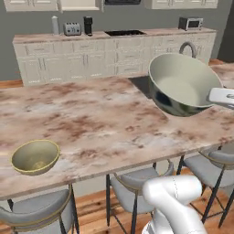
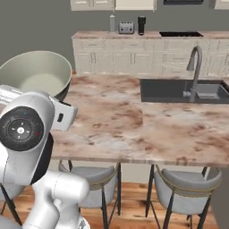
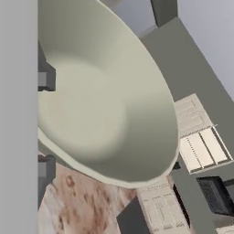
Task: Pick up the bowls from the cabinet and place each bowl in front of a stool on the dining counter.
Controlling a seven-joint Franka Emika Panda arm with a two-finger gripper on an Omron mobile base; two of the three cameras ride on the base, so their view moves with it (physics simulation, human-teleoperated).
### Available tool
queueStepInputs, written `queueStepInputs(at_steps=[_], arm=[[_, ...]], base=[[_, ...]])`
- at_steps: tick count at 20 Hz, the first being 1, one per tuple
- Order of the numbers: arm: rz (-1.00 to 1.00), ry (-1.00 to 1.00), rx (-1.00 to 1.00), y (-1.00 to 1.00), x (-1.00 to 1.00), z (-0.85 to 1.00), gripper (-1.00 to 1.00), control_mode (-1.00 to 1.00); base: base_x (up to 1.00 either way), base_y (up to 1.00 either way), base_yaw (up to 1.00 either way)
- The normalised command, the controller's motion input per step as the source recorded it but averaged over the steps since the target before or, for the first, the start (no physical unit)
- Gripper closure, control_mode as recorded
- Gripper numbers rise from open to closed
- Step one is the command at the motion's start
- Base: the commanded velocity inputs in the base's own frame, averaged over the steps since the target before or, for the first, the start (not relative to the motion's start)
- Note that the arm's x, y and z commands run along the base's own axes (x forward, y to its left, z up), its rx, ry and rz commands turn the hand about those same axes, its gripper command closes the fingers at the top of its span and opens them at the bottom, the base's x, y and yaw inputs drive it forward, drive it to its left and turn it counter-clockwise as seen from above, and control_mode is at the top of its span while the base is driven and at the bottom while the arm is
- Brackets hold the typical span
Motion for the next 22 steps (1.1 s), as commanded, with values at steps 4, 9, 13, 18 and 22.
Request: queueStepInputs(at_steps=[4,9,13,18,22], arm=[[0.0,0.0,0.0,0.0,0.0,0.0,1.0,1.0],[0.0,0.0,0.0,0.0,0.0,0.0,1.0,1.0],[0.0,0.0,0.0,0.0,0.0,0.0,1.0,1.0],[0.0,0.0,0.0,0.0,0.0,0.0,1.0,1.0],[0.0,0.0,0.0,0.0,0.0,0.0,1.0,1.0]], base=[[0.93,0.0,0.51],[0.94,0.0,0.48],[0.83,0.0,0.42],[0.27,0.0,0.1],[0.07,0.0,0.0]])
